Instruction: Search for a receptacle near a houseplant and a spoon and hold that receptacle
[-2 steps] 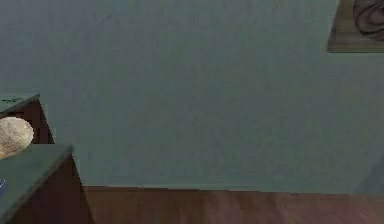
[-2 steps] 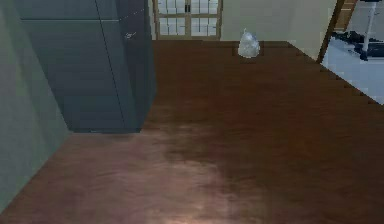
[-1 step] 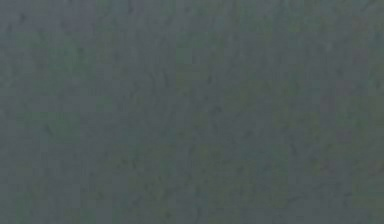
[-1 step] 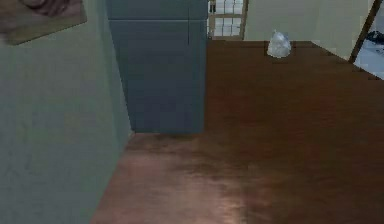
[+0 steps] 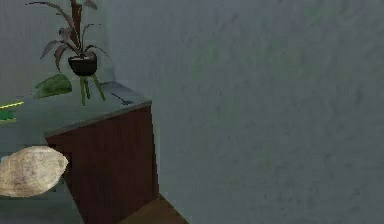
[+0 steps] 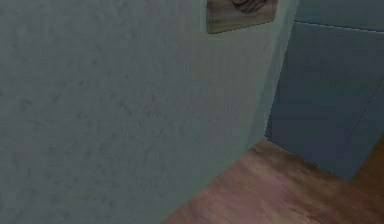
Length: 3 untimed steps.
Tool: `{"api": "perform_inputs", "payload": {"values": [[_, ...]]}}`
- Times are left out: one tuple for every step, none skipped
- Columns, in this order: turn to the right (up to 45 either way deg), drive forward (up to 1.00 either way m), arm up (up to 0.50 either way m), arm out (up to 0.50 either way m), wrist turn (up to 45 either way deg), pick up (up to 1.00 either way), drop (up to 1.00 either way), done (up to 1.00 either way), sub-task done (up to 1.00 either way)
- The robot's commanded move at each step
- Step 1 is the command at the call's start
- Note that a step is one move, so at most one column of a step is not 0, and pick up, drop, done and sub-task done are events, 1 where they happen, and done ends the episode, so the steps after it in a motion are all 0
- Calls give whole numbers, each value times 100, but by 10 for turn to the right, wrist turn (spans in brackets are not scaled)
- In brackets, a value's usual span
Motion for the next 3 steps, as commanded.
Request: {"api": "perform_inputs", "payload": {"values": [[-60,0,0,0,0,0,0,0,0],[0,50,0,0,0,0,0,0,0],[-180,0,0,0,0,0,0,0,0]]}}
